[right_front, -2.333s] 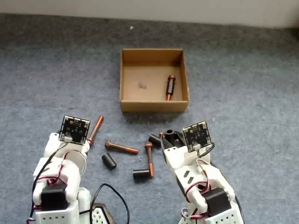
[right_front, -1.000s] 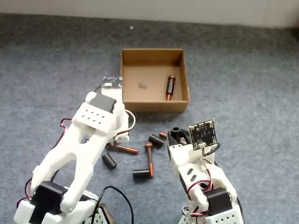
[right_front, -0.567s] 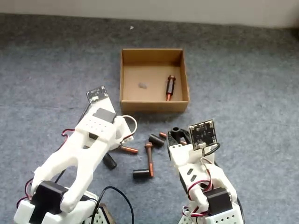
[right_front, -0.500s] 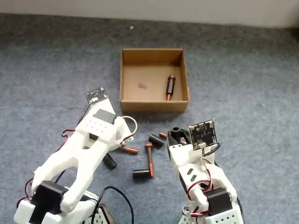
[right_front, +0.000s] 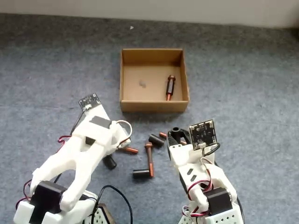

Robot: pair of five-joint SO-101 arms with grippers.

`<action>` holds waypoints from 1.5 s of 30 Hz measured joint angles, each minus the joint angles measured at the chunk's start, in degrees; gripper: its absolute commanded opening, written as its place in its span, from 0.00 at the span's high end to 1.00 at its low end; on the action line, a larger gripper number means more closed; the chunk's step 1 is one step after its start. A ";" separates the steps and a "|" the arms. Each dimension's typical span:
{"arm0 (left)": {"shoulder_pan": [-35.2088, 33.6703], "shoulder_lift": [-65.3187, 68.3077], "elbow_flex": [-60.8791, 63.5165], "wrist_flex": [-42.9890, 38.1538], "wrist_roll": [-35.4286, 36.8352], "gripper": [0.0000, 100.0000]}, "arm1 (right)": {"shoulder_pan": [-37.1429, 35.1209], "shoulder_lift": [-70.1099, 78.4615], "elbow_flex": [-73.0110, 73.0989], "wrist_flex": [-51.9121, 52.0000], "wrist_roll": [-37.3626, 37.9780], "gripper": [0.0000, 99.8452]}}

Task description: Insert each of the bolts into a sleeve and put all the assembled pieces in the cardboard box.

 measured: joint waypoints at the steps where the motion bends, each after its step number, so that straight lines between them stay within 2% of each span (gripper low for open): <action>1: -0.09 0.00 0.62 -1.05 0.00 0.81 | 0.00 0.00 0.00 0.00 0.00 0.99; 9: -0.35 2.29 0.79 -2.90 0.18 0.87 | 0.00 0.00 0.00 0.00 0.00 0.99; 16: -1.23 11.25 -7.56 -0.88 2.11 1.00 | 0.00 0.00 0.00 0.00 0.00 0.99; 28: -1.23 14.33 -11.60 1.67 2.29 0.99 | 0.00 0.00 0.00 0.00 0.00 0.99; 37: -1.58 3.78 -10.11 2.64 0.53 0.99 | 0.00 0.00 0.00 0.00 0.00 0.99; 45: -1.49 -16.53 -3.87 2.73 -7.65 0.99 | 0.00 0.00 0.00 0.00 0.00 0.99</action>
